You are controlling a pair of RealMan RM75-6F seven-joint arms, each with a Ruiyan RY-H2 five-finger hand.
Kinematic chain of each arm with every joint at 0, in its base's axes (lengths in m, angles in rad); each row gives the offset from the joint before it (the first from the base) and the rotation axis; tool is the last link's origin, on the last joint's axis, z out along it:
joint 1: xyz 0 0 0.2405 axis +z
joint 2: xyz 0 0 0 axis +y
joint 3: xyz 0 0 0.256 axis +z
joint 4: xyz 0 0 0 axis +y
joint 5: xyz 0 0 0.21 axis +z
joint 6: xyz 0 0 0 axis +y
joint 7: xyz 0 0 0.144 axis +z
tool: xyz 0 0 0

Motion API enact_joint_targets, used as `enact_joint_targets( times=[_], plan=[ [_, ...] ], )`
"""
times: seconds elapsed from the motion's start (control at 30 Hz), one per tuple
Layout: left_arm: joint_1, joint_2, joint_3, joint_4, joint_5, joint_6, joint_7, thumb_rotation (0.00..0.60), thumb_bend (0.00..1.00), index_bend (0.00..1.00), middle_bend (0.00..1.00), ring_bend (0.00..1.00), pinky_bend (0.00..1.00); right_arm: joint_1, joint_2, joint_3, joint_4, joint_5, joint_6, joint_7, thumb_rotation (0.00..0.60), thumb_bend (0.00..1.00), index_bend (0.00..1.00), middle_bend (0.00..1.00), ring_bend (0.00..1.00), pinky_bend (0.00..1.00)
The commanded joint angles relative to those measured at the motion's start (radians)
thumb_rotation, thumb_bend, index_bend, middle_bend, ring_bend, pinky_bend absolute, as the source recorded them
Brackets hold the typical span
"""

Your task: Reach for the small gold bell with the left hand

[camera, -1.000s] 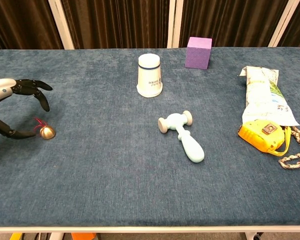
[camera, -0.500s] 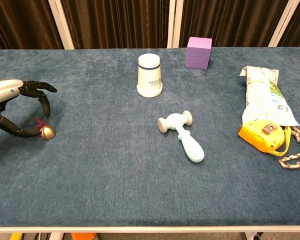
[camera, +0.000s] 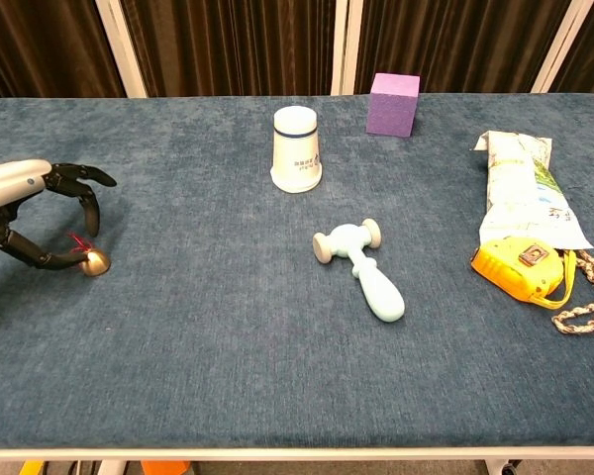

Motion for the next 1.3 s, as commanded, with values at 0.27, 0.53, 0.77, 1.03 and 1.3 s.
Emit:
enact_joint_targets(
  times=[0.27,0.53,0.77,1.03,1.3],
  plan=[
    [-0.001,-0.001,0.003,-0.001,-0.005,0.005,0.004,0.6,0.32,0.52,0.11,0.0,0.0,0.002,-0.002,0.001,0.005,0.003,-0.005,0.002,0.6,0.08,0.0,0.0,0.0,0.0],
    [-0.003,-0.001,0.006,-0.006,-0.011,0.003,0.014,0.6,0.33,0.54,0.12,0.0,0.0,0.003,-0.004,0.001,0.008,0.007,-0.009,0.003,0.6,0.08,0.0,0.0,0.0,0.0],
    [-0.006,-0.004,0.011,-0.006,-0.013,-0.003,0.017,0.6,0.33,0.54,0.12,0.0,0.0,0.003,-0.006,0.001,0.012,0.008,-0.012,0.005,0.6,0.08,0.0,0.0,0.0,0.0],
    [-0.01,-0.006,0.008,-0.005,-0.023,-0.008,0.024,0.6,0.33,0.55,0.12,0.0,0.0,0.003,-0.007,0.002,0.016,0.012,-0.016,0.007,0.6,0.08,0.0,0.0,0.0,0.0],
    [-0.012,-0.006,0.006,-0.007,-0.037,-0.013,0.035,0.6,0.37,0.57,0.12,0.0,0.0,0.003,-0.009,0.001,0.018,0.013,-0.017,0.007,0.6,0.08,0.0,0.0,0.0,0.0]
  ],
)
